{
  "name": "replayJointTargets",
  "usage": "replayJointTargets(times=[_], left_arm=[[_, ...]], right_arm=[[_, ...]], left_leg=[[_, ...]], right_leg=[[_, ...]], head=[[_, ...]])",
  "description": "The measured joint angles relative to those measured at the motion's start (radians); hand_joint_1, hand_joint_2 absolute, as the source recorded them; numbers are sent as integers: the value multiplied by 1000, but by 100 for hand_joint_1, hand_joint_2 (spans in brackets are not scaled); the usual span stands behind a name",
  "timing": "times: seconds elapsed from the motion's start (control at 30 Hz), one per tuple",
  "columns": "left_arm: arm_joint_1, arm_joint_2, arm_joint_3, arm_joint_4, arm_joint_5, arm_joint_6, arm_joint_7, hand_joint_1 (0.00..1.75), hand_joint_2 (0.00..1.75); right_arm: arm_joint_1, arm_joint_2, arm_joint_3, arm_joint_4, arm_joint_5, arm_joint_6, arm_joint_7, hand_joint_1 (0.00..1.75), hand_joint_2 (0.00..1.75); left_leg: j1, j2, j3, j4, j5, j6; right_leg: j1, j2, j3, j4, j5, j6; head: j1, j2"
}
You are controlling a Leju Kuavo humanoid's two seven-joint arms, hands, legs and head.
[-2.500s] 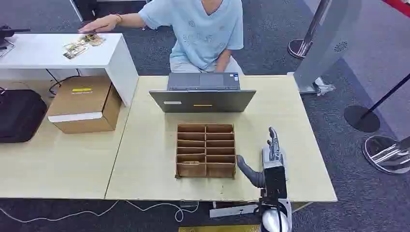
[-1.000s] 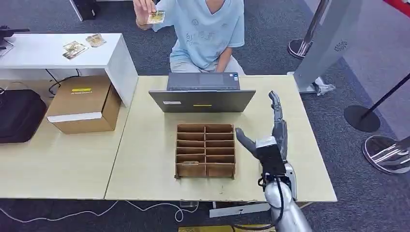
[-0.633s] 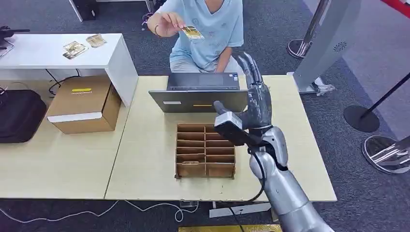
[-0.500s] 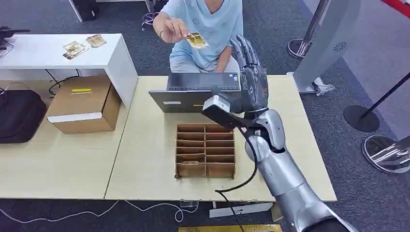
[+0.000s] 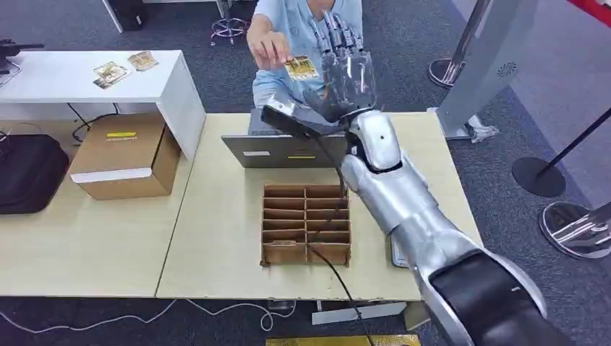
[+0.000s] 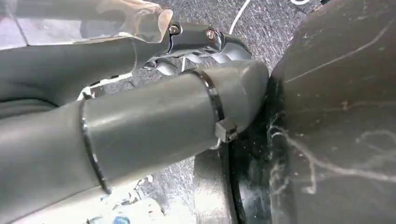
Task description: Pass the card to the sensor for recognition and then transmit it.
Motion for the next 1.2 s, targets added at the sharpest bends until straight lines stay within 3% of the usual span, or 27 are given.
replayJointTargets(times=[0.1, 0.33, 0.37, 0.4, 0.43, 0.47, 0.57, 0.73, 1.2], left_arm=[[0, 0, 5, 0, 4, -10, 1, 0, 0], [0, 3, 20, 0, 8, -18, -9, 0, 0], [0, 3, 22, 0, 9, -17, -8, 0, 0], [0, 3, 24, 0, 9, -17, -9, 0, 0], [0, 3, 26, 0, 9, -17, -12, 0, 0], [0, 3, 28, 0, 9, -17, -10, 0, 0], [3, 3, 38, 0, 26, -18, 4, 0, 0], [10, 3, 71, 0, 45, -15, 19, 0, 0], [16, 2, 107, 0, 60, -18, 25, 0, 0]], right_arm=[[-72, 38, 10, 133, 34, 2, 29, 0, 175], [-94, 61, 11, 201, 39, 2, 39, 2, 175], [-95, 62, 11, 207, 41, 2, 41, 42, 175], [-97, 63, 11, 211, 41, 1, 42, 42, 175], [-98, 64, 11, 215, 44, 1, 42, 105, 175], [-100, 64, 11, 218, 49, -1, 44, 148, 175], [-104, 64, 11, 227, 60, -2, 51, 169, 175], [-105, 64, 8, 239, 73, -17, 49, 161, 175], [-109, 64, -1, 252, 92, -28, 48, 175, 175]], left_leg=[[0, 0, 0, 0, 0, 0], [0, 0, 0, 0, 0, 0], [0, 0, 0, 0, 0, 0], [0, 0, 0, 0, 0, 0], [0, 0, 0, 0, 0, 0], [0, 0, 0, 0, 0, 0], [0, 0, 0, 0, 0, 0], [0, 0, 0, 0, 0, 0], [0, 0, 0, 0, 0, 0]], right_leg=[[0, 0, 0, 0, 0, 0], [0, 0, 0, 0, 0, 0], [0, 0, 0, 0, 0, 0], [0, 0, 0, 0, 0, 0], [0, 0, 0, 0, 0, 0], [0, 0, 0, 0, 0, 0], [0, 0, 0, 0, 0, 0], [0, 0, 0, 0, 0, 0], [0, 0, 0, 0, 0, 0]], head=[[0, 0], [0, 0], [0, 0], [0, 0], [0, 0], [0, 0], [0, 0], [0, 0], [0, 0]])
